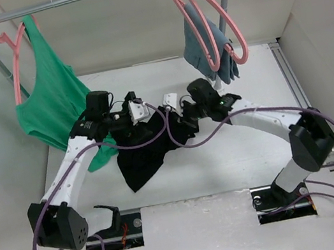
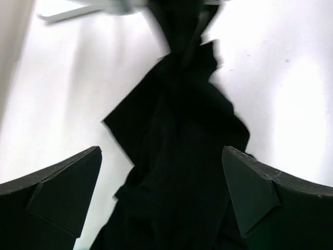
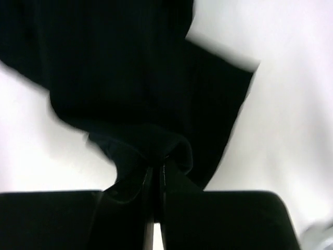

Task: Place the t-shirt on the hanger
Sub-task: Grab the tshirt from the pile

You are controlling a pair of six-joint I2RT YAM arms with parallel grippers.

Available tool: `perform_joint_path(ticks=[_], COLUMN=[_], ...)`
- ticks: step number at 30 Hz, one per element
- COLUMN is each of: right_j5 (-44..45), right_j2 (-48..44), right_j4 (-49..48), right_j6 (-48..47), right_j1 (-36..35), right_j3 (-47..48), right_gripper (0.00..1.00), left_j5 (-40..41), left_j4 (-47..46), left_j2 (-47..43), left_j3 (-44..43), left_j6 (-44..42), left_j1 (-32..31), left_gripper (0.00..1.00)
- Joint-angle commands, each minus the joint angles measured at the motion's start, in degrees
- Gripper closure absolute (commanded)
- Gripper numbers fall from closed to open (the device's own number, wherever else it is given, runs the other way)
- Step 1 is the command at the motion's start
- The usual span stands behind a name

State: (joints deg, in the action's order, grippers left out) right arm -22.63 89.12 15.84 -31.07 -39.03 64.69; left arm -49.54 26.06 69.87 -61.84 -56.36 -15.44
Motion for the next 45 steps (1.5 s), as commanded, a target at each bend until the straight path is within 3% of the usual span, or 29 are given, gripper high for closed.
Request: perform_joint_path(ticks=[1,5,9,18,20,21,24,27,29,32,33,35,36,37,39,41,45], right_j5=[-0.5,-1.2,-3.3,-4.0,-4.0,-4.6,-4.6,-5.3,-5.8,-4.6,-3.7,-1.5,-0.6,0.0,1.6,2.5,2.5], right_j2=[3.2,6.7,9.2,8.7,8.2,7.6,6.4,5.9,5.3,4.7,4.7,3.4,2.9,2.4,-0.4,-2.4,-5.2], right_j4=[-1.7,-2.8,-2.8,-2.7,-2.7,-2.7,-2.7,-2.0,-1.5,-0.2,0.7,3.1,3.8,4.4,4.4,4.4,8.3], right_j6=[-4.1,-4.6,-4.6,-4.6,-4.6,-4.6,-5.2,-5.8,-6.3,-6.8,-6.8,-6.8,-6.8,-6.8,-6.3,-5.7,-4.4], right_j1=[-3.0,-6.3,-7.9,-8.4,-8.4,-8.4,-8.4,-8.4,-8.4,-8.4,-8.4,-8.4,-8.4,-8.4,-9.0,-9.0,-9.5], right_j3=[10.7,17.0,20.7,23.8,23.8,23.8,23.2,23.2,22.7,22.7,22.7,23.2,24.0,24.0,24.0,24.0,28.8], right_gripper=[1.00,1.00,1.00,1.00,1.00,1.00,1.00,1.00,1.00,1.00,0.74,0.39,0.38,0.26,0.17,0.11,0.10], left_j5=[-5.6,-9.9,-7.8,-9.6,-8.4,-8.4,-7.6,-6.8,-5.8,-5.0,-4.3,-3.5,-3.5,-3.5,-1.6,0.4,0.4], left_j4=[1.8,0.6,-12.7,-14.5,-13.9,-13.9,-14.5,-19.1,-22.3,-22.9,-22.9,-20.0,-18.8,-17.6,-15.5,-14.3,-13.5], left_j2=[4.1,7.2,5.9,8.0,8.6,8.6,8.6,9.1,9.1,9.1,9.1,8.5,8.5,8.0,8.0,7.5,6.4], left_j3=[-0.4,-1.6,1.2,1.4,1.4,1.4,1.9,2.5,3.1,3.1,2.5,2.0,2.0,2.0,2.0,3.0,5.3], left_j6=[-3.1,-1.3,12.3,10.7,10.0,10.0,10.0,14.9,19.3,20.9,20.9,20.9,20.9,19.3,18.0,17.5,19.8], left_j1=[-0.6,-0.6,-1.2,-2.8,-2.8,-2.8,-2.8,-2.8,-2.8,-2.8,-2.8,-1.9,-1.0,-0.1,2.2,4.5,7.2], left_gripper=[0.00,0.00,0.00,0.04,0.17,0.36,0.54,0.77,1.00,1.00,1.00,1.00,1.00,1.00,1.00,1.00,1.00])
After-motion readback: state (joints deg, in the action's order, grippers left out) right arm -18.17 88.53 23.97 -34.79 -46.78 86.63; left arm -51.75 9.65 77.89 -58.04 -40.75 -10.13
